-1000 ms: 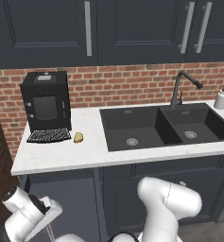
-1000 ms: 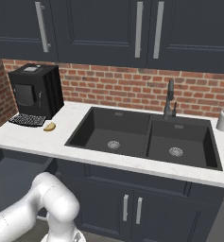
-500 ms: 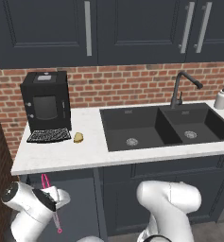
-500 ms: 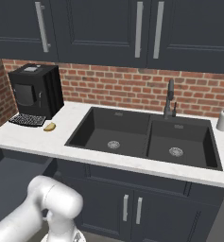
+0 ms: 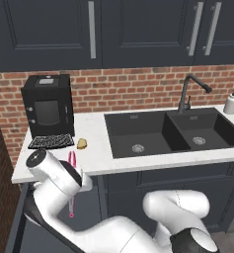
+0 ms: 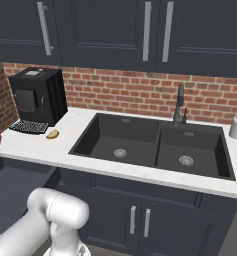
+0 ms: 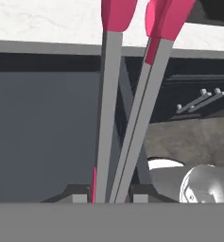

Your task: Pick the tongs from the drawer and place it on the counter.

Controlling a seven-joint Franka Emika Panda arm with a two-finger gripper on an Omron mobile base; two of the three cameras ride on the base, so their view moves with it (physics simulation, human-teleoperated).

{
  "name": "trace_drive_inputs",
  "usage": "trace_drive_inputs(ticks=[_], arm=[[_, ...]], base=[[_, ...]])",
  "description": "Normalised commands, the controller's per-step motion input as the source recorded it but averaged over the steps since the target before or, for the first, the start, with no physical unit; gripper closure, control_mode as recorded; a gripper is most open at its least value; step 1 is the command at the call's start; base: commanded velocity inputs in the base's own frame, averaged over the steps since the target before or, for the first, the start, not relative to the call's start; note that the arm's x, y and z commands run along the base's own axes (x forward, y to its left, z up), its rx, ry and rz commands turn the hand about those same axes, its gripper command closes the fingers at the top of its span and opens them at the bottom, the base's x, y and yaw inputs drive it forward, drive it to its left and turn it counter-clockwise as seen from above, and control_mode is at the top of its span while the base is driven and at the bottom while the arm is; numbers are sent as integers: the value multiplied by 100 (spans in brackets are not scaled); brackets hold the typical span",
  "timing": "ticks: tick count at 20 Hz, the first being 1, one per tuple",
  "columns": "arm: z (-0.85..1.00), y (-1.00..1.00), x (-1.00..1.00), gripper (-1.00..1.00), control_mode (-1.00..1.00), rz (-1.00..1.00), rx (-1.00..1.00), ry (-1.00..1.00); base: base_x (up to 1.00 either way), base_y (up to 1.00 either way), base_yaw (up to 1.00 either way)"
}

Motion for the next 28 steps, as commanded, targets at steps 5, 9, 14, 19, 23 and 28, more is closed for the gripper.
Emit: trace_drive_inputs(ticks=[5,9,14,19,23,28], arm=[[69,-72,35,100,-100,-26,27,1],[2,-76,29,100,-100,-18,14,-5],[0,-73,21,100,-100,-17,2,-12],[0,-49,66,100,-100,-8,2,1],[1,-15,100,100,-100,-4,2,18],[3,0,89,100,-100,-4,2,26]], base=[[0,0,0],[0,0,0],[0,0,0],[0,0,0],[0,0,0],[0,0,0]])
